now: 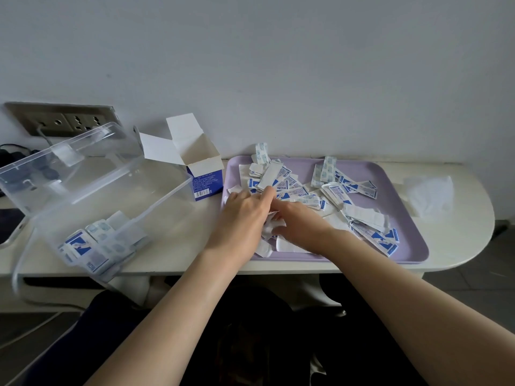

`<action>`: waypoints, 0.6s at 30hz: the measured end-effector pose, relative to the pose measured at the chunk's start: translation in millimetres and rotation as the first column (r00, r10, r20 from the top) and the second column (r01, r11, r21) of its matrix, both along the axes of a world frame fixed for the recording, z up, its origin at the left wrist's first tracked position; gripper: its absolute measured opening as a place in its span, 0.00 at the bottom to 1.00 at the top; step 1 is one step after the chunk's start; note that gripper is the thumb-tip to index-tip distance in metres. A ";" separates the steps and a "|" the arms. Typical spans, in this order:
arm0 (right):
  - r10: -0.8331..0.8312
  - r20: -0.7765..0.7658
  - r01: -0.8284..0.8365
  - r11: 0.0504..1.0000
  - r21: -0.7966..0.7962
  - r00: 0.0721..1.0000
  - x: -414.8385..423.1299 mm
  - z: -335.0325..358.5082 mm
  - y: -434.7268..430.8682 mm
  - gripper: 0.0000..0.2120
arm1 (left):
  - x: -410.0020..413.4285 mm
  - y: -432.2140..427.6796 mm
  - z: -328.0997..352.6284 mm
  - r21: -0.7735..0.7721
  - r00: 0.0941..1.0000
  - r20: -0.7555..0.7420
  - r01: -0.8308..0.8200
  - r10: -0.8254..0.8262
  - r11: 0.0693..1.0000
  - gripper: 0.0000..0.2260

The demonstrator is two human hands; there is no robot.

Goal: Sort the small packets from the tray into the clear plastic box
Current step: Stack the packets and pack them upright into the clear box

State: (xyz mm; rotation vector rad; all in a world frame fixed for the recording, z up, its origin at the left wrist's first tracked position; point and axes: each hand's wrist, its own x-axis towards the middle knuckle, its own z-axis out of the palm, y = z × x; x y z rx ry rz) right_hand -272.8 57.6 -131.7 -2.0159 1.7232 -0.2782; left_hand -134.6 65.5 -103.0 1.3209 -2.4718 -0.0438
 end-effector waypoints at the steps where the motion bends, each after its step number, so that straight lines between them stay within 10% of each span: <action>1: -0.014 -0.006 0.014 1.000 -0.006 1.000 0.1 0.5 -0.1 0.18 | -0.6 -0.6 0.1 0.064 0.998 -0.059 -0.007 0.011 0.998 0.17; 18: 0.057 0.105 -0.063 0.997 0.052 0.993 -3.6 15.0 4.6 0.18 | -6.4 -6.4 -22.6 0.091 0.988 -0.136 0.082 -0.069 0.992 0.29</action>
